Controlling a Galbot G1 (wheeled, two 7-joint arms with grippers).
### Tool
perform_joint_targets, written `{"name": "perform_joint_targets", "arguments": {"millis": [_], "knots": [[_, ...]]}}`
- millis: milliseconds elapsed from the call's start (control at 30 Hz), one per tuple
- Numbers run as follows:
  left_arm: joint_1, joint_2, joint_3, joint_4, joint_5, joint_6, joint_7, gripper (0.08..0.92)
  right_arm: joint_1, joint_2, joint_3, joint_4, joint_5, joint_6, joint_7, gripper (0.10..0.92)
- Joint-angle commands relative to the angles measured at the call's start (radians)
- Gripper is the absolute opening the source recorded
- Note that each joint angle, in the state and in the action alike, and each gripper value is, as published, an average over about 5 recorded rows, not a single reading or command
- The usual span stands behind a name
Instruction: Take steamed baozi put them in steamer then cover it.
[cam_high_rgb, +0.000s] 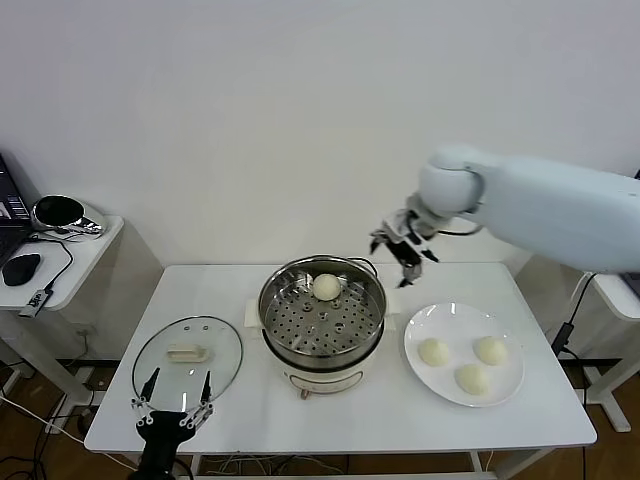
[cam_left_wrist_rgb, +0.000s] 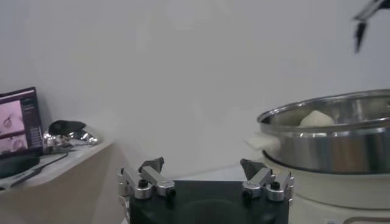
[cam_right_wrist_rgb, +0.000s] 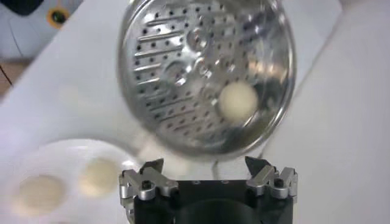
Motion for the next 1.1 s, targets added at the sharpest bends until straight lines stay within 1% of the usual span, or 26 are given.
{"name": "perform_joint_targets", "arguments": {"millis": [33, 233, 433, 600, 800, 1100], "knots": [[0.002, 0.000, 0.006, -0.006, 0.001, -0.001, -0.001, 0.823, 0.008, -0.226, -0.030, 0.146, -0.001, -0.138, -0.013, 0.823], [0.008, -0.006, 0.002, -0.010, 0.007, -0.001, 0.000, 0.823, -0.193, -0.269, 0.040, 0.104, -0.117, -0.095, -0.002, 0.823], [0.010, -0.016, -0.006, -0.007, 0.009, 0.001, 0.001, 0.823, -0.469, -0.239, 0.229, 0.000, -0.191, -0.063, 0.019, 0.823], [0.005, -0.019, -0.019, 0.006, 0.008, 0.003, 0.001, 0.823, -0.609, -0.157, 0.341, -0.129, -0.237, -0.025, 0.030, 0.823], [0.004, -0.024, -0.030, 0.016, 0.007, 0.005, 0.002, 0.823, -0.701, -0.042, 0.403, -0.251, -0.290, -0.006, 0.035, 0.823], [-0.001, -0.025, -0.041, 0.028, 0.005, 0.004, 0.003, 0.823, -0.762, 0.077, 0.454, -0.348, -0.315, 0.002, 0.048, 0.823]]}}
